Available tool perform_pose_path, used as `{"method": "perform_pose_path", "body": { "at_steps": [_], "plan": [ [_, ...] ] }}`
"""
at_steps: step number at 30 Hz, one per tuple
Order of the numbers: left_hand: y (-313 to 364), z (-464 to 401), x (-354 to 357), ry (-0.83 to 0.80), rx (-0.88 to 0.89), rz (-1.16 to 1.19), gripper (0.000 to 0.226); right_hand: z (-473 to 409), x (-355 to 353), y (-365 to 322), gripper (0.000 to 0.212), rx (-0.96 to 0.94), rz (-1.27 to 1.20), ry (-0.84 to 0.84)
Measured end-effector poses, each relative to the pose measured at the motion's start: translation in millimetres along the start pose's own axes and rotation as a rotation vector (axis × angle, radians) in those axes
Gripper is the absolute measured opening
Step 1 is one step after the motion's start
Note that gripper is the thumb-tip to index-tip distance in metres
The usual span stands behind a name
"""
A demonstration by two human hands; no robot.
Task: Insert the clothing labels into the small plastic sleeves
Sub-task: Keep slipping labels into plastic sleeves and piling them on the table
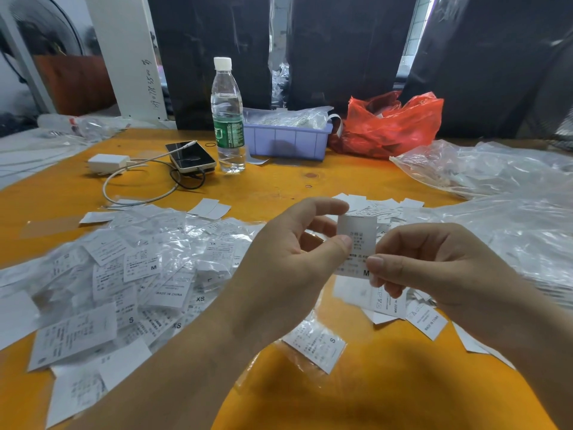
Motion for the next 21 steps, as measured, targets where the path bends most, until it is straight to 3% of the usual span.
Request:
{"method": "perform_pose_path", "body": {
  "at_steps": [13,18,21],
  "plan": [
    [6,2,-5,0.057,0.042,-0.049,0.021,0,-2,-1,0.028,0.003,-0.017,0.006],
    [12,3,-7,0.088,0.106,-0.142,0.002,1,-2,-2,0.025,-0.002,-0.001,0.013],
    [12,3,-7,0.093,0.101,-0.167,0.006,1,-5,-2,0.025,-0.011,0.010,0.035]
  ]
}}
Point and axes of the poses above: each hand's wrist, its own z-axis away from the middle knuckle, its own x-axis out of the palm, y = z × x, the point moved 9 cm from there along -z, towards the middle knuckle, and after that the axes turned 9 degrees about z, right-handed, at the moved point
